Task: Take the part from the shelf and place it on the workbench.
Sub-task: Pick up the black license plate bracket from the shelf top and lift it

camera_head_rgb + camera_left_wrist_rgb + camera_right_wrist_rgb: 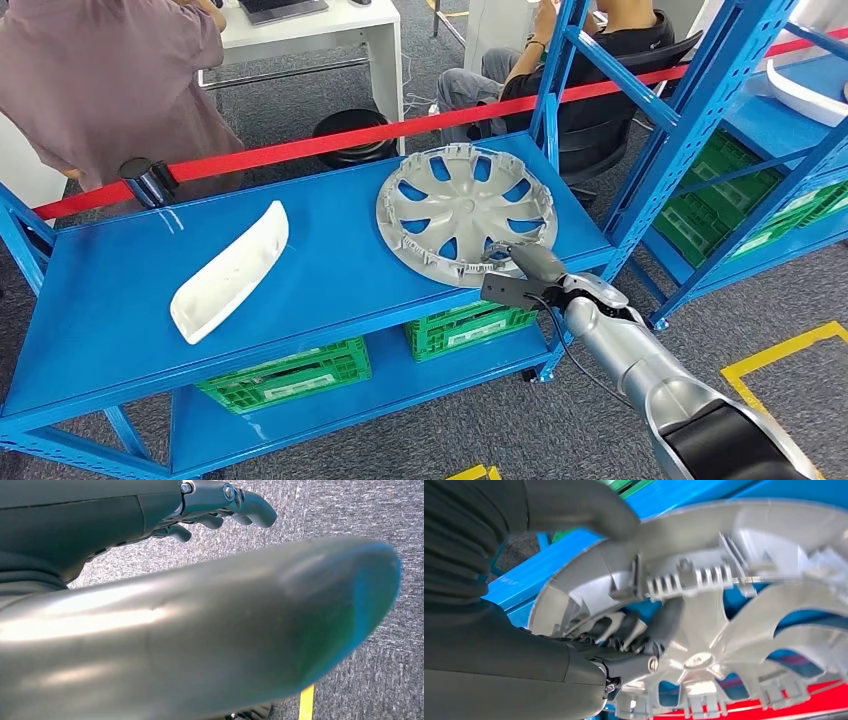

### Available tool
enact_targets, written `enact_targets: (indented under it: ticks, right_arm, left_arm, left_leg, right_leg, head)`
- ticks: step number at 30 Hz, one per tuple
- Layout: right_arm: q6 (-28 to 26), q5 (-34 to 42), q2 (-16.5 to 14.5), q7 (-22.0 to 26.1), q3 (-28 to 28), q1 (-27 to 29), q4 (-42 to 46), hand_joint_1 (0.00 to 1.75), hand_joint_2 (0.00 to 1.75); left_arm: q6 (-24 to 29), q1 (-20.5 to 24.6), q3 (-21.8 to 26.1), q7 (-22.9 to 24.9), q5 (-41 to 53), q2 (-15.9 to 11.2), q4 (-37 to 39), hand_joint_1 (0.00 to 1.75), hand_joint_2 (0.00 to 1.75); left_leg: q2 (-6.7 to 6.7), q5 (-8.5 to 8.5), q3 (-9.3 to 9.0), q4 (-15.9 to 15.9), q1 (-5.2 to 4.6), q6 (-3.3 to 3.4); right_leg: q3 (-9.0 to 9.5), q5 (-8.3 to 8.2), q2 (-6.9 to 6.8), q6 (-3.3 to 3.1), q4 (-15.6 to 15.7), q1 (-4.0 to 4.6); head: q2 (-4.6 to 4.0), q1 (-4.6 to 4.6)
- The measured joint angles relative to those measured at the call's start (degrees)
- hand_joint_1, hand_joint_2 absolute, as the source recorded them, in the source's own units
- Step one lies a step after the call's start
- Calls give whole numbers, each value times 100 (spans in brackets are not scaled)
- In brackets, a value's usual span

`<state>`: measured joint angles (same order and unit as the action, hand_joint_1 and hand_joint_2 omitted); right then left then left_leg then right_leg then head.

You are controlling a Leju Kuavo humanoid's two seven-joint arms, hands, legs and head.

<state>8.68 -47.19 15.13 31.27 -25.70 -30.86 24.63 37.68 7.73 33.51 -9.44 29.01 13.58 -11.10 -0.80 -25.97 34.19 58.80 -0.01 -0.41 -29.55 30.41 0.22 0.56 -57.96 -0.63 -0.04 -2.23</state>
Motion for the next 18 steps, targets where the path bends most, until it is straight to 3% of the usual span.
enact_targets:
  ticks: [9,13,18]
  right_arm:
    - [-80,160,95,25,-5,126,137,175,175]
    - [-158,244,109,29,-7,196,200,175,175]
    - [-158,282,129,45,-10,212,245,175,175]
  left_arm:
    - [-43,1,-70,-85,597,26,2,0,0]
    - [112,2,-279,28,1015,34,2,0,175]
    - [226,-12,-459,174,1363,34,-46,0,175]
  left_leg:
    - [0,-2,-4,0,0,2]
    - [1,-2,-5,0,0,2]
    - [1,-2,-5,0,0,3]
  right_leg:
    - [5,1,0,1,4,1]
    - [5,1,1,1,4,1]
    - [6,0,1,1,5,1]
  head:
    - [0,0]
    - [0,-1]
    - [0,0]
